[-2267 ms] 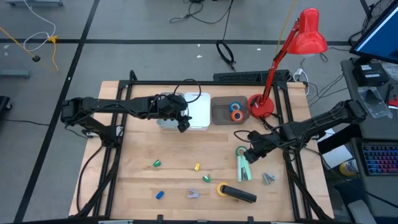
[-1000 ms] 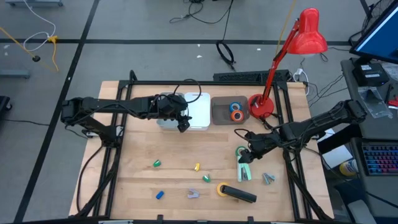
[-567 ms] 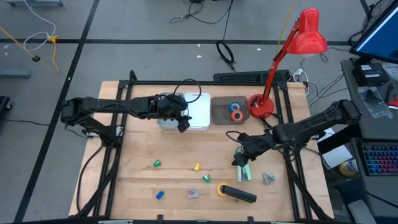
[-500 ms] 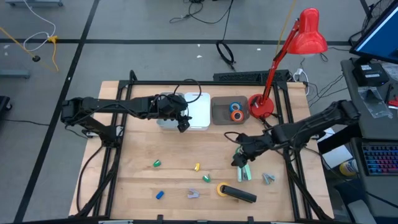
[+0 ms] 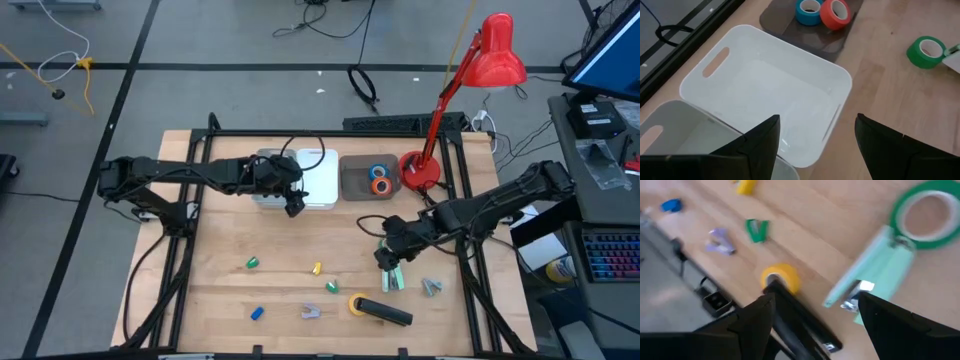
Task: Pick and place Stapler, Stapler remover, tape
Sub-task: Put the blue stapler into the grey bin
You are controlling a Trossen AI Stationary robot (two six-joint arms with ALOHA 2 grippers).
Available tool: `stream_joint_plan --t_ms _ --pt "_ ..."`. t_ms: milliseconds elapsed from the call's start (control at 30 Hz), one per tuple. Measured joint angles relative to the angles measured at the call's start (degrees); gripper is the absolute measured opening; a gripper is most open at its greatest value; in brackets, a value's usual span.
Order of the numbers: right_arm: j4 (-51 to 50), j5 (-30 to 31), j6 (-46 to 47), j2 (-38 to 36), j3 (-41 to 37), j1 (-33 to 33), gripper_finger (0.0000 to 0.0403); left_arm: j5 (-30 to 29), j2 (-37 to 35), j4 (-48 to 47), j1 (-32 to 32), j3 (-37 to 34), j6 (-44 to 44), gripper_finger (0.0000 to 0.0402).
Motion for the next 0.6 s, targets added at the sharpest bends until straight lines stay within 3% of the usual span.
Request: stream_joint_plan --t_ms 200,600 --pt "-3.26 0.88 6.9 1.35 0.0 1.92 0.0279 -0.03 0.0 0.27 -1.04 0.0 0.35 0.0257" --pt "-3.98 1.07 7.3 7.54 -0.02 2.04 0.0279 -0.08 0.0 0.95 -1.02 0.0 1.3 0.0257"
